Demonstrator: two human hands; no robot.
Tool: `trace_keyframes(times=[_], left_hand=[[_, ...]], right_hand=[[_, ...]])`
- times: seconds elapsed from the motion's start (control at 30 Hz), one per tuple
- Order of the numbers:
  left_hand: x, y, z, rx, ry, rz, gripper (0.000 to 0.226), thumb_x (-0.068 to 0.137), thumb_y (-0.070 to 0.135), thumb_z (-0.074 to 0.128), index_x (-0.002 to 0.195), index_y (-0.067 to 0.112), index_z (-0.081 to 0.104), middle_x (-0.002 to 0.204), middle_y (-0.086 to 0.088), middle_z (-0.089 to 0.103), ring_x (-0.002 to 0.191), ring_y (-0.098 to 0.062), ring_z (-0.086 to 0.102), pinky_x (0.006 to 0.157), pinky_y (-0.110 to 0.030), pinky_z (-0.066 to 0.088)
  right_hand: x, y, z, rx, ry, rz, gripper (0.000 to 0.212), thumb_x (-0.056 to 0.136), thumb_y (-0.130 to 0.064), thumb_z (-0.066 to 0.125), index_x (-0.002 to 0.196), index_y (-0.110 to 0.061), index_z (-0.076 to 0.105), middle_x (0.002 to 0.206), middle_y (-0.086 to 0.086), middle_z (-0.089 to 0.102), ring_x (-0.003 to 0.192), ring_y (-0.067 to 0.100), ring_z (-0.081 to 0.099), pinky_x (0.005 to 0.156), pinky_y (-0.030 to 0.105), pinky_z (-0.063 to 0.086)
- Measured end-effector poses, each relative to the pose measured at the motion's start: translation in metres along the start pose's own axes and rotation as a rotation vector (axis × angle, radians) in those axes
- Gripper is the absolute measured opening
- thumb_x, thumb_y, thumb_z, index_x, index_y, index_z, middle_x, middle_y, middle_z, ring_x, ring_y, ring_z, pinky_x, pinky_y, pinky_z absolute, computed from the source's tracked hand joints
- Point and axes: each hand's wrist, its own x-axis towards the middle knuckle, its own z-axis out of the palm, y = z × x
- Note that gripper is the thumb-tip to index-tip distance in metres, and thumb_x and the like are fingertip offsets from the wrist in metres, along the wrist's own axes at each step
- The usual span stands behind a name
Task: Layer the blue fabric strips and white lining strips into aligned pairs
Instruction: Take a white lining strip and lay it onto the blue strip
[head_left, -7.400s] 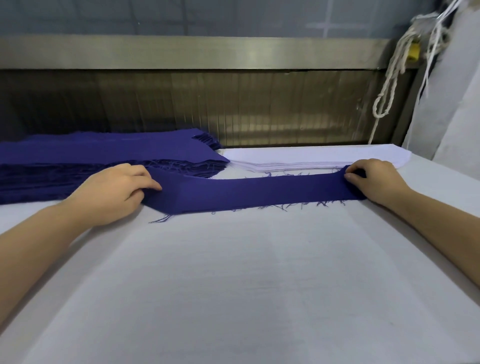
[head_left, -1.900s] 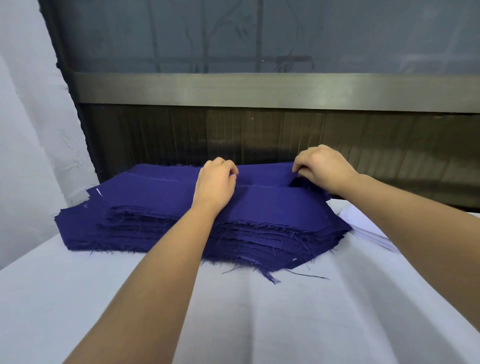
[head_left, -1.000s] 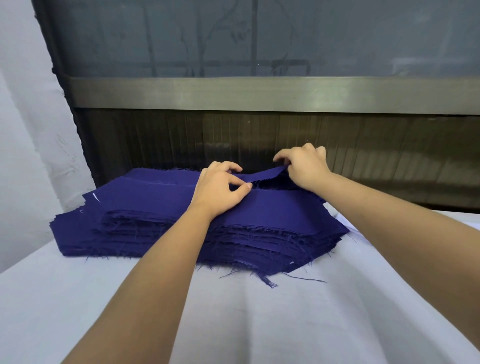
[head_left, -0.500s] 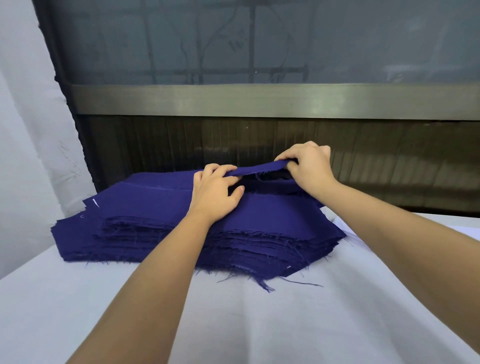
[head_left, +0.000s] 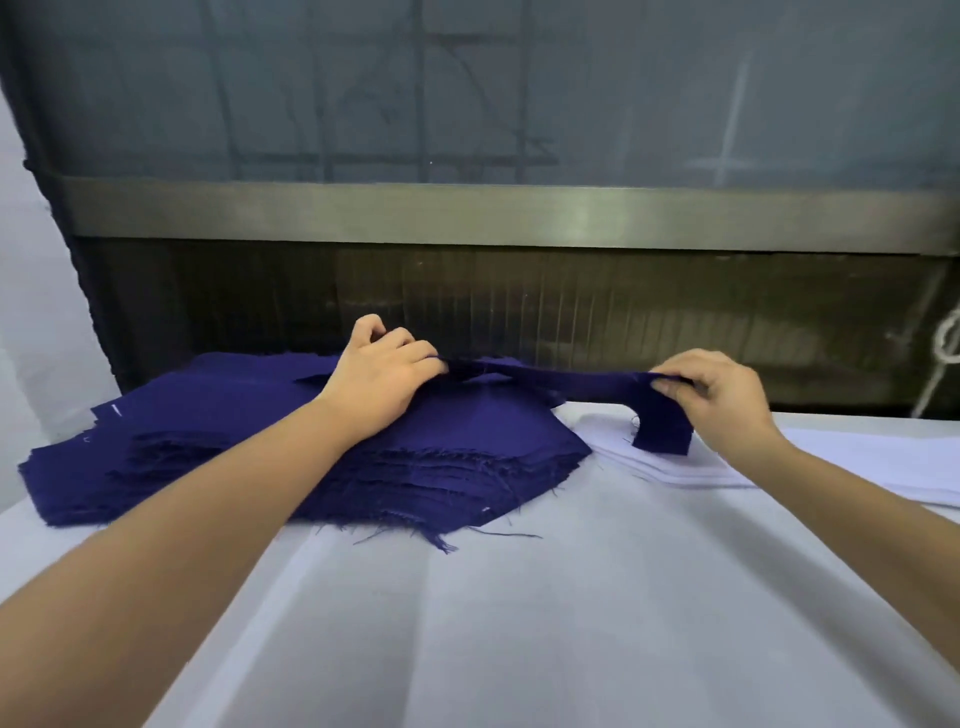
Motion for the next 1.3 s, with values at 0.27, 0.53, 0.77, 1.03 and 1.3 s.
trace_keyframes(times=[0.27, 0.53, 0.77, 1.03, 1.3], left_hand=[[-0.001, 0.055, -0.028, -0.131, 0.088, 0.226, 0.038, 0.069, -0.009, 0.069, 0.093, 0.02, 0.073, 0.096, 0.001, 0.07, 0.072, -0.021, 0.063, 0.076, -0.034, 0.035], [-0.001, 0.127, -0.034, -0.294, -0.103, 0.179, 0.042, 0.069, 0.003, 0.073, 0.104, 0.023, 0.061, 0.07, 0.008, 0.062, 0.059, -0.015, 0.051, 0.051, -0.023, 0.033], [-0.001, 0.149, -0.028, -0.647, -0.401, 0.029, 0.034, 0.092, 0.022, 0.052, 0.124, 0.031, 0.051, 0.112, 0.01, 0.062, 0.103, -0.011, 0.054, 0.084, -0.027, 0.043], [-0.009, 0.15, -0.036, -0.956, -0.466, 0.05, 0.011, 0.09, 0.034, 0.059, 0.094, 0.028, 0.067, 0.093, 0.018, 0.059, 0.082, -0.002, 0.056, 0.069, -0.01, 0.039], [-0.02, 0.152, -0.032, -0.794, -0.366, 0.028, 0.017, 0.094, 0.028, 0.054, 0.108, 0.025, 0.064, 0.109, 0.016, 0.056, 0.102, -0.001, 0.046, 0.089, -0.017, 0.037]], right_hand=[[-0.059, 0.032, -0.056, -0.044, 0.003, 0.07, 0.033, 0.083, 0.012, 0.058, 0.085, -0.018, 0.072, 0.084, -0.013, 0.068, 0.084, 0.006, 0.05, 0.072, 0.0, 0.031], [-0.093, 0.052, -0.089, -0.128, 0.084, 0.284, 0.044, 0.071, 0.022, 0.046, 0.073, -0.014, 0.07, 0.086, 0.001, 0.065, 0.08, 0.011, 0.049, 0.071, 0.0, 0.033], [-0.098, 0.063, -0.106, 0.079, 0.147, 0.413, 0.044, 0.081, 0.017, 0.038, 0.067, -0.018, 0.061, 0.098, 0.0, 0.06, 0.045, 0.014, 0.059, 0.047, 0.013, 0.046], [-0.107, 0.062, -0.117, -0.1, 0.055, 0.273, 0.033, 0.079, 0.018, 0.038, 0.069, -0.008, 0.056, 0.098, 0.008, 0.06, 0.085, 0.025, 0.055, 0.074, 0.029, 0.048], [-0.107, 0.059, -0.121, -0.339, -0.038, 0.287, 0.022, 0.085, 0.001, 0.044, 0.073, 0.004, 0.062, 0.071, 0.019, 0.063, 0.072, 0.036, 0.054, 0.069, 0.041, 0.046]])
